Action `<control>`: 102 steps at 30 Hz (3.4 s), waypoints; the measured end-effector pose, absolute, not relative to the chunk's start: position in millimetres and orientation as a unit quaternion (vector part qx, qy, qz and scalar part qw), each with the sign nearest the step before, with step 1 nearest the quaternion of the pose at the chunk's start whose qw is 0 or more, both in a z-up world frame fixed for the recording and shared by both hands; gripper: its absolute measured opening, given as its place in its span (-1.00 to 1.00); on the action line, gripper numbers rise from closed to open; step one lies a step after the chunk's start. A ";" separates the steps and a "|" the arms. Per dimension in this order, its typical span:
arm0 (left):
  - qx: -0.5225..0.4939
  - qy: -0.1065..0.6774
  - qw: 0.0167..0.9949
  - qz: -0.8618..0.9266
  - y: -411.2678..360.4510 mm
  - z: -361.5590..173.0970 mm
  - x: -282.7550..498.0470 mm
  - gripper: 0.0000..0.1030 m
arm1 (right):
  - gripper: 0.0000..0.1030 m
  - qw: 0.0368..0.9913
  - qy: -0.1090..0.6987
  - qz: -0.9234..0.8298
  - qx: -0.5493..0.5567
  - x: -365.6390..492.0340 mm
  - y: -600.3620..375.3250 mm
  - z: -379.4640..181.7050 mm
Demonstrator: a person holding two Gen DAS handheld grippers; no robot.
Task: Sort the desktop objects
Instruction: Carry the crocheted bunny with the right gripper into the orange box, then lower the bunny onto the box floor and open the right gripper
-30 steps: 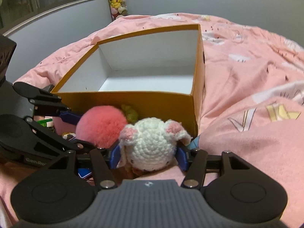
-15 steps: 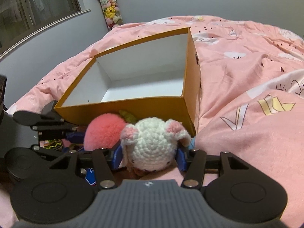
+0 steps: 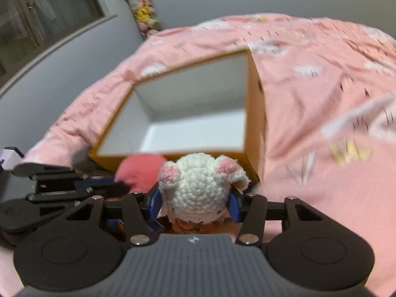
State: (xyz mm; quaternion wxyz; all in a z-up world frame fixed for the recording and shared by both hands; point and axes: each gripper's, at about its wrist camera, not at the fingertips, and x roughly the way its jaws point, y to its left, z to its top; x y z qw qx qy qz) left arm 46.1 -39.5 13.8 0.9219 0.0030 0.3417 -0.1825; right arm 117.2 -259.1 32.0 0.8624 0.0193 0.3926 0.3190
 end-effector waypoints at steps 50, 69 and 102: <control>0.093 0.398 0.908 -0.092 33.8 -43.3 132.6 -0.97 | 0.17 0.750 0.553 0.346 -0.111 282.4 -61.6 -34.0; 0.050 0.388 0.918 -0.061 55.4 -39.4 134.9 -1.00 | 0.53 0.732 0.594 0.333 -0.009 299.7 -93.7 -46.4; 0.057 0.444 0.889 -0.095 53.8 -58.2 155.2 -0.97 | -0.01 0.657 0.692 0.247 0.170 307.9 -84.4 -94.5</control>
